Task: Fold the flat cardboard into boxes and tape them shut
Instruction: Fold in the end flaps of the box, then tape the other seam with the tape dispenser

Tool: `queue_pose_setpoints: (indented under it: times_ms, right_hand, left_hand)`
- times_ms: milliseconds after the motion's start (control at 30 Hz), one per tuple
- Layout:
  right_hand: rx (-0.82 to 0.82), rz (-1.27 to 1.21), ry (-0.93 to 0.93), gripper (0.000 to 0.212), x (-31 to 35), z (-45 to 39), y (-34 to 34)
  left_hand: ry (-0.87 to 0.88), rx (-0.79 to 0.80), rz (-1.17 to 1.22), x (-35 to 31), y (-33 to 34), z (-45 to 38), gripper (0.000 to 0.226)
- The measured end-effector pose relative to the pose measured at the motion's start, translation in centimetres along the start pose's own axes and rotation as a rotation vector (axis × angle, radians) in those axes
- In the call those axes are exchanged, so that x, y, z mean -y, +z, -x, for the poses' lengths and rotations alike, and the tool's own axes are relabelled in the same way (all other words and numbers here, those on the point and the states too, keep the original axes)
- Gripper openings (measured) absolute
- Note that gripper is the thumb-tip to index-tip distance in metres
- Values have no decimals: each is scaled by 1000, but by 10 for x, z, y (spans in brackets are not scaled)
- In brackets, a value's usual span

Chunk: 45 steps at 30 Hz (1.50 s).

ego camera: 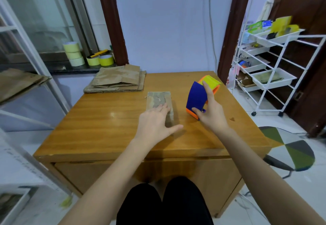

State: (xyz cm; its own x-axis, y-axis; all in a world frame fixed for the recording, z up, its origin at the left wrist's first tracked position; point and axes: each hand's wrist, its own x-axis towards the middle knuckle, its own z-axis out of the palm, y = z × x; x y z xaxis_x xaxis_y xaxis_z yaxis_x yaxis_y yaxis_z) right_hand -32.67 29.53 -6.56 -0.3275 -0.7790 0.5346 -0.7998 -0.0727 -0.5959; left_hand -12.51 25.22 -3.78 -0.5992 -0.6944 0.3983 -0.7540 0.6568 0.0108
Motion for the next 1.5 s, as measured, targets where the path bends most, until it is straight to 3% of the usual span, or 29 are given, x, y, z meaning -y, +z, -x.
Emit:
queue_pose_setpoints:
  times_ms: [200, 400, 533, 667, 867, 1033, 1233, 1367, 1500]
  right_hand:
    - [31, -24, -91, 88, -9, 11, -5]
    - [-52, -4, -162, 71, -16, 20, -22]
    - [-82, 114, -334, 64, -30, 21, -25]
    - [-10, 131, -211, 38, -43, 18, -22]
    - [-9, 181, -280, 36, -45, 26, -15]
    - [43, 81, -218, 8, -52, 37, -18]
    - [39, -19, -120, 21, -51, 41, -32]
    - [-47, 79, -83, 21, -42, 40, -35]
    - [-269, 176, -64, 15, -28, 40, -30]
  left_hand:
    - [-85, -75, -39, -12, 5, 0, 59]
    - [-101, -39, -38, -14, 6, -1, 60]
    - [-143, -48, -41, -18, 5, -2, 53]
    - [-170, -51, -53, -22, -1, -4, 36]
    - [-162, -55, -35, -22, 0, -2, 37]
    - [-154, -51, -25, -19, 1, -2, 41]
    - [-75, 73, 59, -8, -8, -1, 65]
    - [-32, 160, 96, 2, -18, -3, 64]
    - [-15, 84, 34, -3, -15, -3, 50]
